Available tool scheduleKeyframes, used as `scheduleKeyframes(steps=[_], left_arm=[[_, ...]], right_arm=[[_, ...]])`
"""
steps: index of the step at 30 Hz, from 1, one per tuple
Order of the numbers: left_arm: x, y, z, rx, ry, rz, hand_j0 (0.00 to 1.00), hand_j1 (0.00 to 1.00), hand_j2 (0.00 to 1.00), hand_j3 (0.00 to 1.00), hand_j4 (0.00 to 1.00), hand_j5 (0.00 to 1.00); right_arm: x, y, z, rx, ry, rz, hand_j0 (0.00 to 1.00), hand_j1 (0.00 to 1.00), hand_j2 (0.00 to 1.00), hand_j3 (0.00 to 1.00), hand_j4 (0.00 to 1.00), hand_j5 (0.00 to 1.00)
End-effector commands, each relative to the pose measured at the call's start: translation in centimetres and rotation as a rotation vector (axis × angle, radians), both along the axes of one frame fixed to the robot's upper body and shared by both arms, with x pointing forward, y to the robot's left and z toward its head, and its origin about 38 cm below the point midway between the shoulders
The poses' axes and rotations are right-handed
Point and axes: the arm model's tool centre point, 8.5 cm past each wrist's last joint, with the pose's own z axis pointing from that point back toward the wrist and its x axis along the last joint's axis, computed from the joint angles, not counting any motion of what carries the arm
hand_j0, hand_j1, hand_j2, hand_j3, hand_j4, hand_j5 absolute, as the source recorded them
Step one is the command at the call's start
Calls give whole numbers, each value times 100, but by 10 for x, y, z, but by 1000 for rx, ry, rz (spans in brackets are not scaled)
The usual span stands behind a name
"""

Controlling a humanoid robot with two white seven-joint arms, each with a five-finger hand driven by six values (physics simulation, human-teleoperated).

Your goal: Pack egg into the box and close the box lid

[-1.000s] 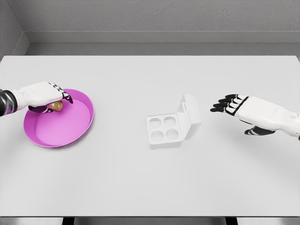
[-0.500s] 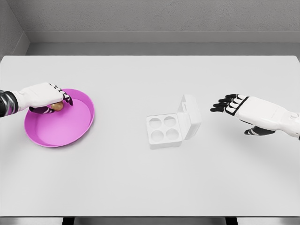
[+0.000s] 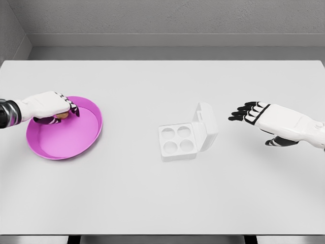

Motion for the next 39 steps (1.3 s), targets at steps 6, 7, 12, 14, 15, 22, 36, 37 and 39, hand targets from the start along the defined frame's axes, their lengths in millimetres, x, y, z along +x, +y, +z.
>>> scheduleKeyframes(steps=[6,7,12,14,15,22,36,37,39], left_arm=[[0,1,1,-5,-3,5,58,58,58,58,58,58],[0,1,2,-6,-4,4,56,56,56,56,56,56],[0,0,3,-6,-8,2,51,51,51,51,51,51],[0,0,4,-9,-12,2,49,49,49,49,49,49],[0,2,6,-9,-16,5,48,48,48,48,48,48],[-1,-6,16,-17,-45,-22,44,44,44,44,44,44],[-7,-27,41,-37,-123,-89,39,39,39,39,39,39],[-8,-28,42,-38,-128,-94,39,39,39,39,39,39],[-10,-31,43,-38,-131,-102,39,39,39,39,39,39]], right_arm=[[0,0,1,5,1,-2,100,100,100,100,100,100],[0,-1,1,5,0,-3,100,100,100,100,100,100],[0,-1,1,5,0,-3,100,100,100,100,100,100],[0,-1,1,5,0,-3,100,100,100,100,100,100],[0,-1,1,5,0,-3,100,100,100,100,100,100],[0,-1,1,4,2,-4,100,100,100,100,100,100],[0,-1,1,5,0,-3,100,100,100,100,100,100],[0,-1,2,5,-1,-4,100,100,100,100,100,100],[0,-1,2,5,-1,-4,100,100,100,100,100,100]])
